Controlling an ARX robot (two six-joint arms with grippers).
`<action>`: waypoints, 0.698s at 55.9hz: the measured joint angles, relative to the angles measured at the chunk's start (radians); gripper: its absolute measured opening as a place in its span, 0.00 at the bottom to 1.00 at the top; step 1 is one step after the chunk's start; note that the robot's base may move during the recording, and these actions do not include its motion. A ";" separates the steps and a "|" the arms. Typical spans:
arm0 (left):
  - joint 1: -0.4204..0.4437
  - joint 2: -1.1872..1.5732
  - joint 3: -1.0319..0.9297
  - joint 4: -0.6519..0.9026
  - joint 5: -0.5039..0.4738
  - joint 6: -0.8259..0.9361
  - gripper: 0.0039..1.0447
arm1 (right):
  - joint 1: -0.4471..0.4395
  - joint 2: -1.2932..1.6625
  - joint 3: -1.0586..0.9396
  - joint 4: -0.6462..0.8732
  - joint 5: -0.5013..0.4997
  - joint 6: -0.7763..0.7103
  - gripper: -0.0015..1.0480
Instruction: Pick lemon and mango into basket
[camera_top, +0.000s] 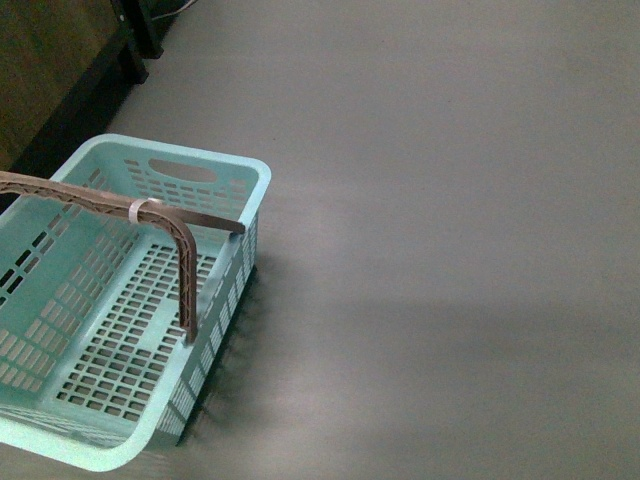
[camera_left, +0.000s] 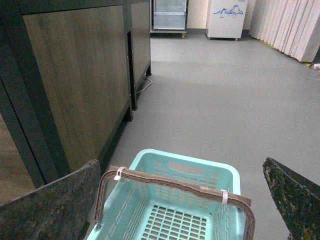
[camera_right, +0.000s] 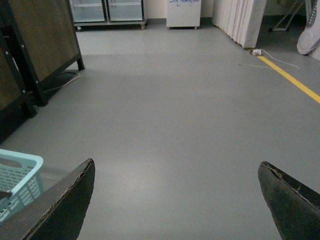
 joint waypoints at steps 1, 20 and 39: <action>0.000 0.000 0.000 0.000 0.000 0.000 0.94 | 0.000 0.000 0.000 0.000 0.000 0.000 0.92; 0.000 0.000 0.000 0.000 0.000 0.000 0.94 | 0.000 0.000 0.000 0.000 0.000 0.000 0.92; 0.251 0.480 0.179 -0.248 0.135 -0.745 0.94 | 0.000 0.000 0.000 0.000 0.000 0.000 0.92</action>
